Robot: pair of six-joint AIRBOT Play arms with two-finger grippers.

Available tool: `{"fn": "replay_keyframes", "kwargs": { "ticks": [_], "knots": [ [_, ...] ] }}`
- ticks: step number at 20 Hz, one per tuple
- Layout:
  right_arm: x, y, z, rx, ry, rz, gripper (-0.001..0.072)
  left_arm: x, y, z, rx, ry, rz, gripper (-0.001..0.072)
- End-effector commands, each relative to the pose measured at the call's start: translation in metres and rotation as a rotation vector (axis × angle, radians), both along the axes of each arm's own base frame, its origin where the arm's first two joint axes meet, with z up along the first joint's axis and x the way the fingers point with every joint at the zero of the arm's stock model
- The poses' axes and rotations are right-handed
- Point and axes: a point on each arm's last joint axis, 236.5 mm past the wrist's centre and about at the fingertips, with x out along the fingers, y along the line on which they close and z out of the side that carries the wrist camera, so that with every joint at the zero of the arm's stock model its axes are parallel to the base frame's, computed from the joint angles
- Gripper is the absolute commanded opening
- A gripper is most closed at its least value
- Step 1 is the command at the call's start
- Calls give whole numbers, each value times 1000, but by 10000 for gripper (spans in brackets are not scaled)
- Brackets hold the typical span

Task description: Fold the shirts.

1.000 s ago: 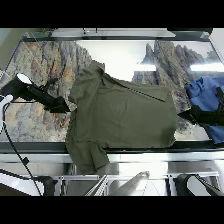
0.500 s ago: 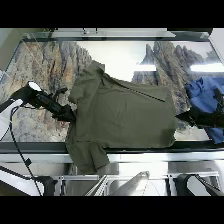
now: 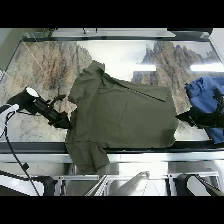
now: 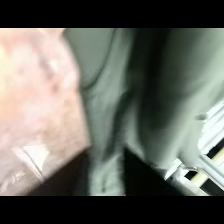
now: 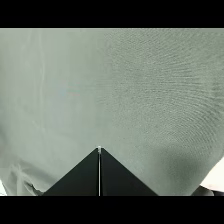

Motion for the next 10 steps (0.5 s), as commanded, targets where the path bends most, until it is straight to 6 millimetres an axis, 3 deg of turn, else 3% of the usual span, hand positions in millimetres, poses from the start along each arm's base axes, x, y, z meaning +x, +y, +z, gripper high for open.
{"fn": "replay_keyframes", "kwargs": {
  "ticks": [1,6,10],
  "knots": [
    [-1,1,0,3,2,3,9,-12,-22,4,-118,-14,40,17],
    [-7,-3,-5,-14,25,11,9,-26,-32,14,-187,41,38,16],
    [-23,-13,-22,-58,142,-20,10,9,-10,37,-137,-84,123,17]
  ]
}}
